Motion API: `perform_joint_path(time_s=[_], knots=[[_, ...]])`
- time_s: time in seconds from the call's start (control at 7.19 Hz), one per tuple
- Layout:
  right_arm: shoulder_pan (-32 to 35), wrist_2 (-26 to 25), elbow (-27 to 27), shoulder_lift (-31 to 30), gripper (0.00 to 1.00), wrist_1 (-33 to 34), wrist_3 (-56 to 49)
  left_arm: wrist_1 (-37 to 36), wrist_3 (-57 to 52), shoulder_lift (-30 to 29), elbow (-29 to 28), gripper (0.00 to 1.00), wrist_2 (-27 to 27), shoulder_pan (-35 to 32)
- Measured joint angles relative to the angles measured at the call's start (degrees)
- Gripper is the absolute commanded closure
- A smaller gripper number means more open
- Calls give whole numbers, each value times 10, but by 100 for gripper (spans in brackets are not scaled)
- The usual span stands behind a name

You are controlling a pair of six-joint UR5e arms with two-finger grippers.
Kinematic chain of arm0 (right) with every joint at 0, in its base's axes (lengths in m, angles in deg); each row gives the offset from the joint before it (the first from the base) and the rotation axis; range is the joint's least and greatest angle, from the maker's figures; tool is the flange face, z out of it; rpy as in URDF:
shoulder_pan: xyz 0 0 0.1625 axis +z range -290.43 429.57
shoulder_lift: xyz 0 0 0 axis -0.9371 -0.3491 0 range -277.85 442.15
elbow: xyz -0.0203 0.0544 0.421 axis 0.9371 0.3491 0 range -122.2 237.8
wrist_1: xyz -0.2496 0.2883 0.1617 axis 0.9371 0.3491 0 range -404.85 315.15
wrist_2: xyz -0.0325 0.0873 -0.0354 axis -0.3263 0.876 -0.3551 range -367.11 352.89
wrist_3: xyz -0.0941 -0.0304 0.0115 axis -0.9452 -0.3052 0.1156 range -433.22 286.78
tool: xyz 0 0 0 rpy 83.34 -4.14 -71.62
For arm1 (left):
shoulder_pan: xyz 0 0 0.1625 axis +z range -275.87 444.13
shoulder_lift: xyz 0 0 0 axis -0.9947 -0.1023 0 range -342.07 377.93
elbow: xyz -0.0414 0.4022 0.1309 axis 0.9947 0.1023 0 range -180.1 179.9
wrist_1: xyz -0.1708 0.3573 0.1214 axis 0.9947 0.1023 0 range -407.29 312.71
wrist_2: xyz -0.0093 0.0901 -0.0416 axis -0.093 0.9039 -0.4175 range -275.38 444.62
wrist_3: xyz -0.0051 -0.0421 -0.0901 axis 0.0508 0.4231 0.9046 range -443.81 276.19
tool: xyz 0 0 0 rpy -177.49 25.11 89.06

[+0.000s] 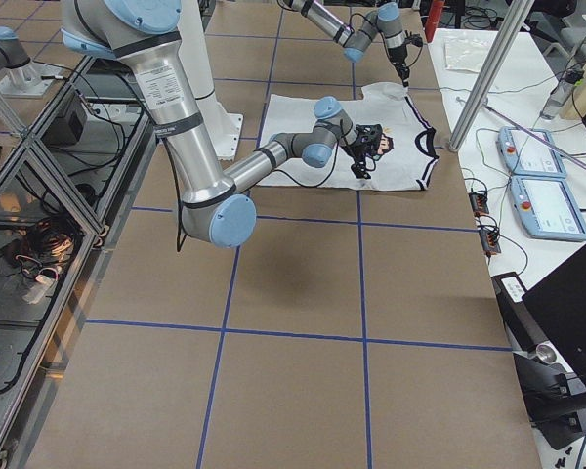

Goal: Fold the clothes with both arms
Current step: 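Move the left gripper over the sleeve nearest it, then fold the sleeve inward with the left gripper while the right gripper moves toward the hem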

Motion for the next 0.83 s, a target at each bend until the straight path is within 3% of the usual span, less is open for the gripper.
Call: perform_joint_path(time_s=[0.42,0.83], knots=[[0,1,0,-1,0,0,-1,-20,67,-8,47,100,28,43],[0,1,5,-1,0,1,-1,-21,88,-42,23,100,104,79]])
